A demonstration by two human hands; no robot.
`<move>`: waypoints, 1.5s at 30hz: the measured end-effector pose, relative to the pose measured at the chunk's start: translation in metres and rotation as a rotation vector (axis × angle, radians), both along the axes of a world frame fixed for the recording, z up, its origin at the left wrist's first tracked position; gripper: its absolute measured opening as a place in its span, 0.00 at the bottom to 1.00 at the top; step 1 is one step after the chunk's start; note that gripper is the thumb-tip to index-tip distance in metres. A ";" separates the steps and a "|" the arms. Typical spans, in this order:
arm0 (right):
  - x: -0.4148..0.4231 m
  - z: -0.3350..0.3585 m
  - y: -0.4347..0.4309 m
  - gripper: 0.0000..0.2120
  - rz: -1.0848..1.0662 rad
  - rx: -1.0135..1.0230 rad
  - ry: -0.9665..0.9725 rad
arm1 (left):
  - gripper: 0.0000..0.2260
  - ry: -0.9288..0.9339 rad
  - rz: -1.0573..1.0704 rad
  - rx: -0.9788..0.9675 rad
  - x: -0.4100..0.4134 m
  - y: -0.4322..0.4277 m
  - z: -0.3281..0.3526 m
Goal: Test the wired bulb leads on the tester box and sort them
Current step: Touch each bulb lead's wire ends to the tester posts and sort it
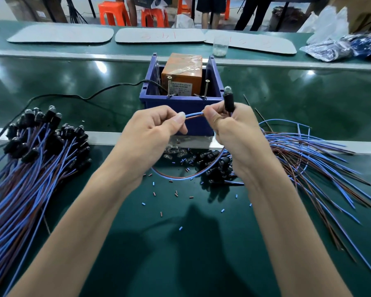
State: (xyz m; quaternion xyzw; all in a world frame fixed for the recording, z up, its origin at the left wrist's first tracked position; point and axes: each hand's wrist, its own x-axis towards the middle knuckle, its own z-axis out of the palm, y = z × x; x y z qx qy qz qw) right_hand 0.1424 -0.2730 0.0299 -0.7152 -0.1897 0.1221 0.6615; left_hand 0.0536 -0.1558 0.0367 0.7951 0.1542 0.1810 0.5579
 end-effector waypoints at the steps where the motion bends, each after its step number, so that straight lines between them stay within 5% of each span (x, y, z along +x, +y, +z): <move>1: -0.001 -0.001 0.002 0.15 -0.011 -0.003 0.009 | 0.16 0.015 0.011 -0.001 0.000 0.000 -0.001; 12: -0.007 -0.002 0.019 0.17 -0.056 0.000 0.095 | 0.16 0.061 0.096 0.083 -0.003 0.012 0.008; 16: 0.015 0.002 0.006 0.13 -0.251 0.095 0.218 | 0.17 -0.046 0.170 -0.018 -0.011 0.036 0.020; 20: 0.008 -0.004 0.014 0.12 -0.058 0.064 0.191 | 0.13 -0.008 0.026 0.026 -0.001 0.008 0.014; 29: 0.005 0.004 0.006 0.05 0.191 -0.031 0.178 | 0.15 0.002 0.057 0.013 0.001 0.003 0.013; 36: 0.010 0.022 -0.010 0.14 0.178 0.274 0.332 | 0.16 0.016 0.083 -0.011 -0.001 0.004 0.014; 41: 0.008 0.020 -0.012 0.04 0.153 0.210 0.212 | 0.14 0.011 0.064 -0.028 -0.001 -0.002 0.014; 45: 0.007 0.019 -0.011 0.08 0.142 0.185 0.208 | 0.14 -0.009 0.054 -0.043 -0.001 -0.004 0.014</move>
